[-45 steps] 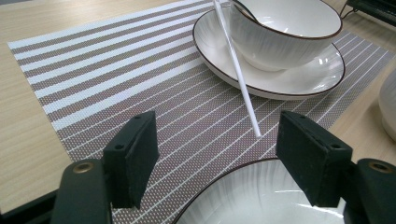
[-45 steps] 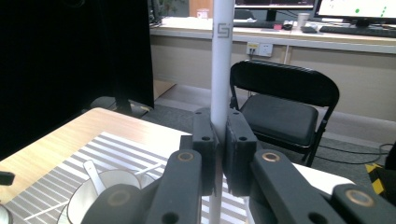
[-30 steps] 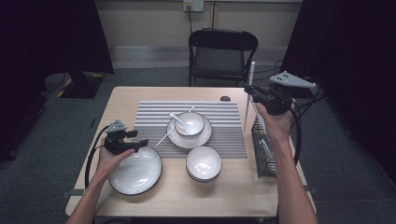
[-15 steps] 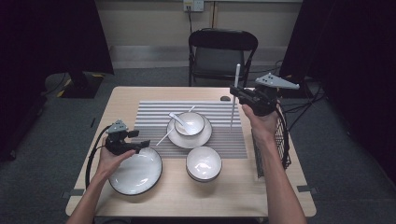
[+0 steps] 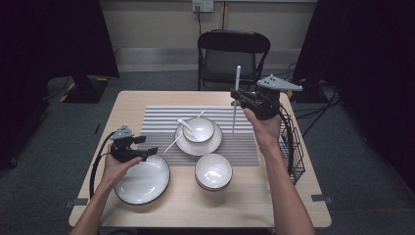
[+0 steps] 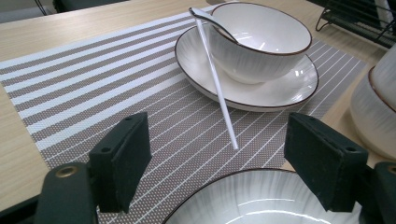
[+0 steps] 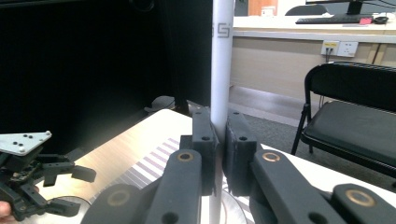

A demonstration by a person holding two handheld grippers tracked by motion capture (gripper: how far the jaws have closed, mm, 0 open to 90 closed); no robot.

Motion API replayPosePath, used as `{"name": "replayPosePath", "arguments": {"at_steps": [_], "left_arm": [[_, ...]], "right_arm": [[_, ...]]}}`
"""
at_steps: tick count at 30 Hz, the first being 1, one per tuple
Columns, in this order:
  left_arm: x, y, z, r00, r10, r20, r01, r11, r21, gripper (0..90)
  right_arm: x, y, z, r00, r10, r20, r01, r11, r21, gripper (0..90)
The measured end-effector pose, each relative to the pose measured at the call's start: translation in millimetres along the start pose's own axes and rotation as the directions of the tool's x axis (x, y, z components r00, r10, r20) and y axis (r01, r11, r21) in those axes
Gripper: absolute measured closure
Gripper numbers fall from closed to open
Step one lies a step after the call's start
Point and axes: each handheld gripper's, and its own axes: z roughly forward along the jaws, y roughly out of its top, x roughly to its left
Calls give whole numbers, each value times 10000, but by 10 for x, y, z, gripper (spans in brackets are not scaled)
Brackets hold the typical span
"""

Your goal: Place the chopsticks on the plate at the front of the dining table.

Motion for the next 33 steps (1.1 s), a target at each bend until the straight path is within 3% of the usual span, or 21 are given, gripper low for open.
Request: {"name": "replayPosePath", "arguments": {"at_steps": [7, 15, 23, 33], "left_arm": [[-19, 7, 7, 9997, 213, -109, -213, 9998, 10, 220], [-27, 17, 18, 9995, 260, 150, -260, 9997, -7, 236], [-109, 86, 54, 9973, 616, 402, -613, 9981, -78, 227], [-195, 141, 97, 9960, 649, 609, -638, 9978, -192, 233]], "right_arm": [[98, -20, 120, 9995, 122, -293, -122, 9999, -11, 849], [208, -30, 270, 9971, 128, -752, -123, 9999, 75, 849], [320, -33, 390, 9947, 103, -1028, -81, 9997, 211, 849], [458, -38, 559, 9884, 186, -1505, -155, 9997, 214, 849]]}}
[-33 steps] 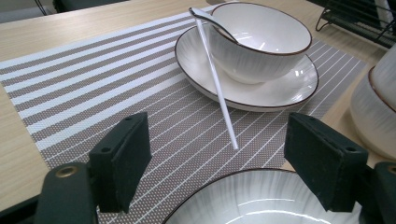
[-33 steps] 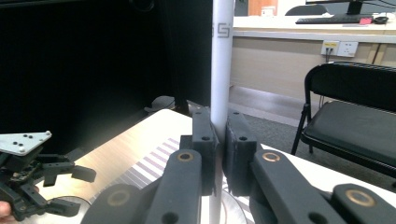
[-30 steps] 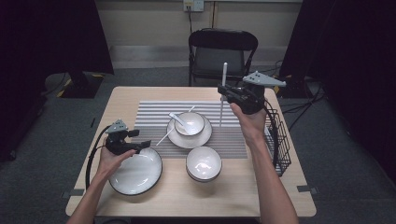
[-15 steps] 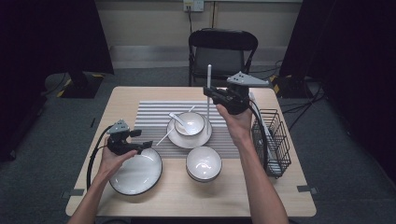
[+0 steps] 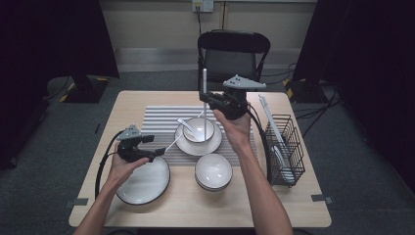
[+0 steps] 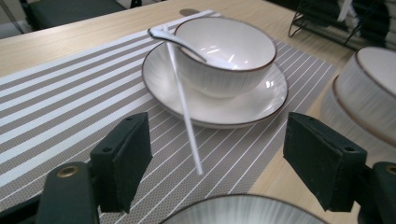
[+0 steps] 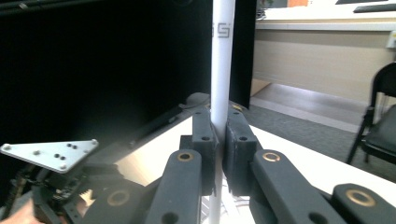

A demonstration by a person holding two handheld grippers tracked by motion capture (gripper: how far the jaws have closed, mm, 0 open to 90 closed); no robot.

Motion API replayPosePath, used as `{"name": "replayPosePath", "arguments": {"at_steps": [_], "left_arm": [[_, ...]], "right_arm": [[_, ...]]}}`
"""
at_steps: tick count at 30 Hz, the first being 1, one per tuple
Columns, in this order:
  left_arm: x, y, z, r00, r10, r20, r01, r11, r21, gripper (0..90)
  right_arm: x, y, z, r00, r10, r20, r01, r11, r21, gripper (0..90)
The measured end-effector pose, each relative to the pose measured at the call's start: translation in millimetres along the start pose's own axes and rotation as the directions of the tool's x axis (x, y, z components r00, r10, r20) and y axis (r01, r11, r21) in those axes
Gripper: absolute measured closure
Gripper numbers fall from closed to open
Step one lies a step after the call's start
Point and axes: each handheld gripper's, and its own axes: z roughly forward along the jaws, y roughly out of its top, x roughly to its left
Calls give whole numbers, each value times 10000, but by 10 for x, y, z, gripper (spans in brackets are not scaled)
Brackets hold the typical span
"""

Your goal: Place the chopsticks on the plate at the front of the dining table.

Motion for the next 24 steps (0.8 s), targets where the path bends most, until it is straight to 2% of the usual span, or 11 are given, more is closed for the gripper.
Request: {"name": "replayPosePath", "arguments": {"at_steps": [9, 13, 15, 18, 20, 24], "left_arm": [[-75, 145, 43, 9996, 252, 142, -248, 9993, -272, 253], [-110, 190, 77, 9986, 326, 413, -317, 9993, -212, 264], [-129, 229, 79, 9977, 397, 546, -377, 9986, -363, 310], [-151, 304, 60, 9974, 455, 555, -422, 9973, -594, 305], [-167, 334, 50, 9961, 265, 847, -195, 9964, -819, 308], [-196, 360, 54, 9949, 477, 890, -395, 9950, -917, 341]], "right_arm": [[94, 30, 119, 9995, 18, -301, -17, 10000, 23, 849], [159, 36, 190, 9990, -74, -450, 79, 9999, 111, 849], [199, 38, 233, 9982, -187, -574, 200, 9995, 225, 849], [252, 33, 286, 9973, -237, -696, 259, 9992, 312, 849], [277, 13, 315, 9966, -203, -794, 227, 9993, 295, 849], [321, -53, 383, 9957, -199, -905, 240, 9987, 440, 849]]}}
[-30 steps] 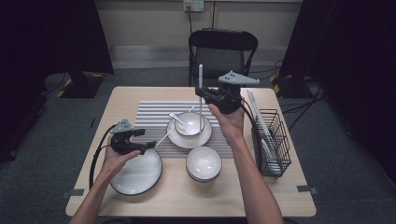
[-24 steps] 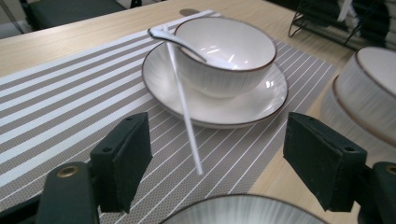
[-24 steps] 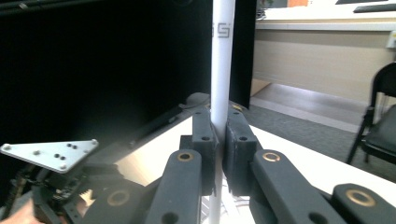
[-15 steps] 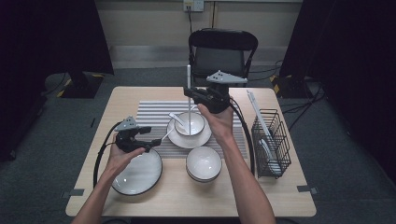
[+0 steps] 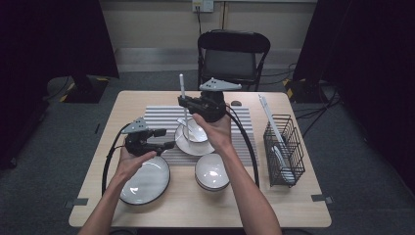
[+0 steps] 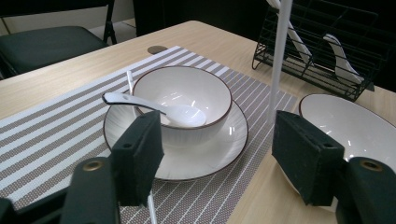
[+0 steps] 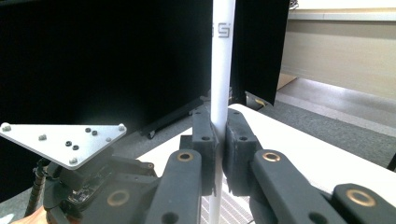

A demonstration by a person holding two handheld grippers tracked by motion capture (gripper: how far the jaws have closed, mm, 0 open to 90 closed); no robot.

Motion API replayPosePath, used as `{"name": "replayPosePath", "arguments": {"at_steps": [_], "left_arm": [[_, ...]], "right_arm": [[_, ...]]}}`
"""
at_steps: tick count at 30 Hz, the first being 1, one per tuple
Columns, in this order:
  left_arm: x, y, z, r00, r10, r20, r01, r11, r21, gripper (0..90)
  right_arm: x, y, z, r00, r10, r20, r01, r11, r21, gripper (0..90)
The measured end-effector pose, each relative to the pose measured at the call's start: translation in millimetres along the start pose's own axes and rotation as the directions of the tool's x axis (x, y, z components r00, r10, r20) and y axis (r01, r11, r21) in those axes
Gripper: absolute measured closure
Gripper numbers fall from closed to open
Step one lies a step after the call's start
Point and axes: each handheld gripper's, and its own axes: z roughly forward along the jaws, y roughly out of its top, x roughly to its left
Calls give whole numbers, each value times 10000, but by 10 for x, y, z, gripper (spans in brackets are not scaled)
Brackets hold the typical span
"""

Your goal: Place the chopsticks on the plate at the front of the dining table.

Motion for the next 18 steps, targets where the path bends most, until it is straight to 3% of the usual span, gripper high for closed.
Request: {"name": "replayPosePath", "arguments": {"at_steps": [5, 7, 18], "left_arm": [[-98, 52, 23, 9993, 278, 261, -276, 9996, -62, 356], [-114, 59, 27, 9986, 101, 528, -85, 9995, -304, 364], [-138, 45, 38, 9961, 261, 846, -237, 9993, -302, 436]], "right_arm": [[76, -48, 52, 9998, -190, -72, 191, 9997, 145, 849], [99, -62, 69, 9998, -168, -145, 170, 9998, 144, 849], [200, -129, 213, 9988, -51, -481, 62, 9997, 222, 849]]}}
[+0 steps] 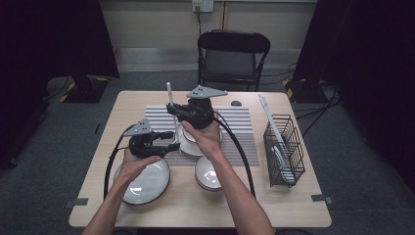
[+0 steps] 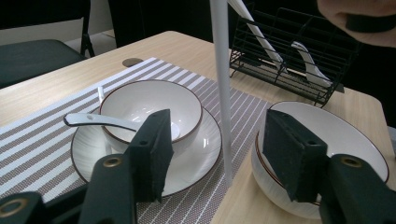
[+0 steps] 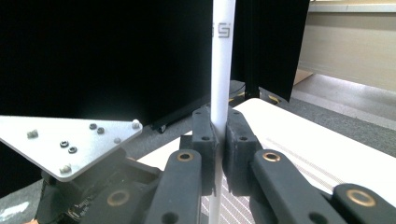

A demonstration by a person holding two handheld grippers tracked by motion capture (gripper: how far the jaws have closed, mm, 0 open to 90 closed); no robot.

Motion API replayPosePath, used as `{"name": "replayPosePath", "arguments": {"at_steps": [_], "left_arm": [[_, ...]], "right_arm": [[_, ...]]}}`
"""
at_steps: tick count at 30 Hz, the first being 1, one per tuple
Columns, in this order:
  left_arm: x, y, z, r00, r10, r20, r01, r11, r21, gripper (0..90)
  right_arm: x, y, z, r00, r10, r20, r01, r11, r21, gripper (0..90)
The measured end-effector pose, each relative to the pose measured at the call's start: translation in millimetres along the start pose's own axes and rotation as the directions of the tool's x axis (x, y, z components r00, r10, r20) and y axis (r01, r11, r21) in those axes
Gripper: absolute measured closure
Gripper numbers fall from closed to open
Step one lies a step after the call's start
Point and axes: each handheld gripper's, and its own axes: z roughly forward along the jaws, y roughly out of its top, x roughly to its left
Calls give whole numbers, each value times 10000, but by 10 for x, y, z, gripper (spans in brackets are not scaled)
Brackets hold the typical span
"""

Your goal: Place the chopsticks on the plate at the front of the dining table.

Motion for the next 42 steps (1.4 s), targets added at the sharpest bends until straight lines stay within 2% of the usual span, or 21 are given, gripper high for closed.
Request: {"name": "replayPosePath", "arguments": {"at_steps": [5, 11, 16, 20, 21, 22, 24, 29, 32, 35, 36, 38, 40, 42], "left_arm": [[11, 0, 4, 9998, -201, -3, 201, 9996, -178, 608], [23, -11, 17, 9998, -208, 66, 209, 9996, -165, 654], [26, -25, 19, 9999, -131, 79, 132, 9997, -208, 751], [30, -17, 1, 9989, -391, 253, 401, 9984, -397, 760], [33, -13, -11, 9995, -287, 133, 292, 9988, -386, 788], [37, -13, -19, 9994, -343, 87, 346, 9986, -388, 796], [50, -18, -26, 9993, -359, 132, 365, 9984, -438, 814], [52, -21, -27, 9990, -447, 62, 449, 9978, -486, 791], [53, -22, -35, 9991, -425, 92, 430, 9976, -542, 846], [61, -28, -53, 9991, -421, 37, 423, 9973, -603, 853], [70, -27, -58, 9987, -487, 131, 494, 9969, -608, 855], [67, -30, -64, 9991, -427, -43, 424, 9975, -573, 857], [77, -33, -73, 9991, -413, -36, 411, 9977, -536, 857], [79, -36, -85, 9989, -461, -27, 458, 9969, -640, 857]], "right_arm": [[21, -22, 51, 10000, -3, -58, 4, 9999, 103, 849], [53, -14, 82, 9998, 45, -176, -45, 10000, 40, 849], [76, 15, 82, 9997, 79, -231, -82, 9999, -123, 849], [93, 24, 90, 9991, 82, -422, -90, 9998, -183, 849], [100, 23, 91, 9993, 70, -364, -77, 9998, -173, 849], [104, 23, 89, 9992, 68, -389, -75, 9998, -194, 849], [105, 24, 87, 9991, 107, -419, -116, 9997, -228, 849], [116, 14, 108, 9988, 63, -485, -73, 9998, -191, 849], [120, 14, 119, 9989, 85, -458, -95, 9998, -202, 849], [119, 12, 120, 9988, 71, -479, -81, 9997, -222, 849], [120, 15, 117, 9988, 84, -478, -97, 9996, -259, 849], [121, 16, 112, 9988, 29, -484, -40, 9997, -228, 848], [119, 10, 114, 9989, -16, -478, 6, 9998, -206, 840], [119, 12, 125, 9987, -101, -490, 89, 9997, -245, 786]]}}
